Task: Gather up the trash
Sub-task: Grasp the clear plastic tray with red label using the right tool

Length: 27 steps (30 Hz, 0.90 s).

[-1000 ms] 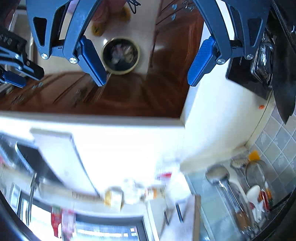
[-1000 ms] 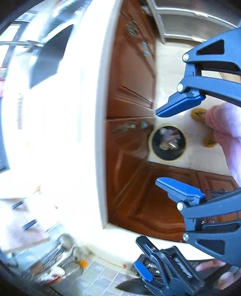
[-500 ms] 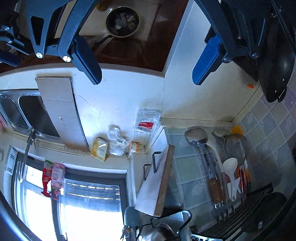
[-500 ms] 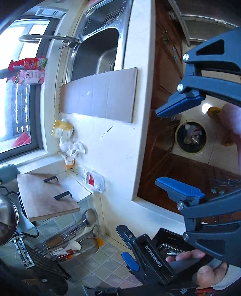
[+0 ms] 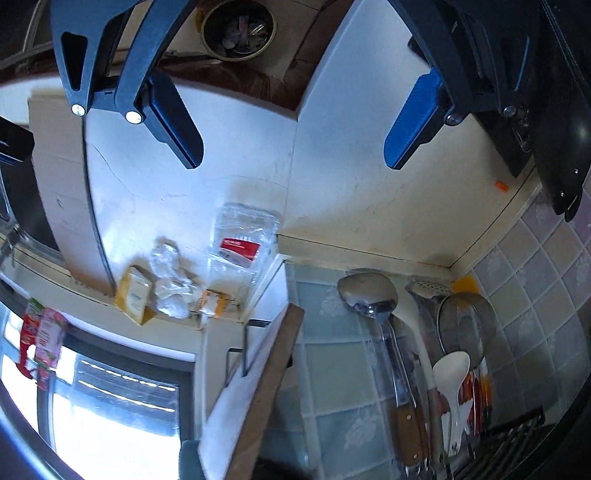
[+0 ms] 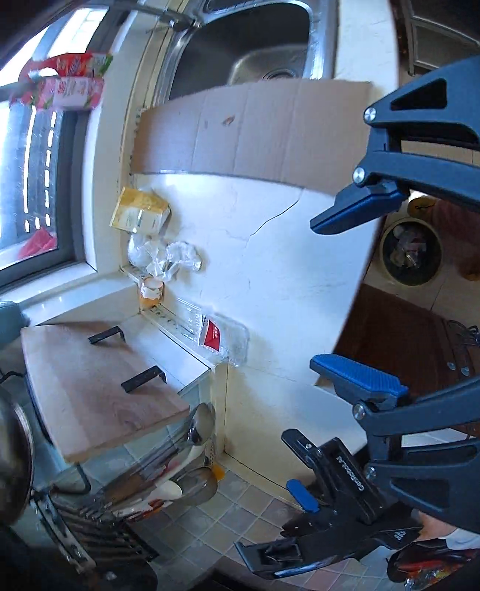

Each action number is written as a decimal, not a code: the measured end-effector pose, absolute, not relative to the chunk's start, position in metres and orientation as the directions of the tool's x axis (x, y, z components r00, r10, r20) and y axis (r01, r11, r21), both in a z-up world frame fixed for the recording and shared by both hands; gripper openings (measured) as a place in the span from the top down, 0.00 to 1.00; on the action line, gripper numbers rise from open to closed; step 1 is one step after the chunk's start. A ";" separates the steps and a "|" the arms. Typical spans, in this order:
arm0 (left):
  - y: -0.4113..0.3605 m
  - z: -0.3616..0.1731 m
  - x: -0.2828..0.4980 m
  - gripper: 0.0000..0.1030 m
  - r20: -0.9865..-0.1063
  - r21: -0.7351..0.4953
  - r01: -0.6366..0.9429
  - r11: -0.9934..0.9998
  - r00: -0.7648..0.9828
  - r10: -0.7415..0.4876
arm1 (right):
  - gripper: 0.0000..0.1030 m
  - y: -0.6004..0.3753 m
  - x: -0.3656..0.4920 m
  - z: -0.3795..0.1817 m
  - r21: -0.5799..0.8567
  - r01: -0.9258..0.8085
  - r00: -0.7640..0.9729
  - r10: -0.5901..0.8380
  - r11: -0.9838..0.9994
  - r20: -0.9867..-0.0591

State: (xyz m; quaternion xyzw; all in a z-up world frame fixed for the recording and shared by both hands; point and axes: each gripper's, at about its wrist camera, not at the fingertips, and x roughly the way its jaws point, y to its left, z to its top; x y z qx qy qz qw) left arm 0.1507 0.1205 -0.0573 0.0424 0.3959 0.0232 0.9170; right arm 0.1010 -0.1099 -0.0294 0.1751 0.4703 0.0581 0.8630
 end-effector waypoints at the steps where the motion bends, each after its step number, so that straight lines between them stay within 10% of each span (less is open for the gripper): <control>1: 0.122 -0.060 0.163 0.05 -0.726 0.098 -0.023 0.995 0.683 0.087 | 0.36 -0.112 0.118 -0.036 0.371 0.059 0.533 0.285 0.927 -0.797; 22: 0.121 -0.124 0.276 0.05 -0.780 0.178 -0.141 0.974 0.583 0.227 | 0.55 -0.057 0.363 -0.180 0.547 0.033 0.272 0.519 0.836 -0.810; 27: 0.123 -0.127 0.276 0.05 -0.789 0.176 -0.152 0.972 0.569 0.232 | 0.83 -0.044 0.373 -0.185 0.548 0.028 0.271 0.522 0.836 -0.809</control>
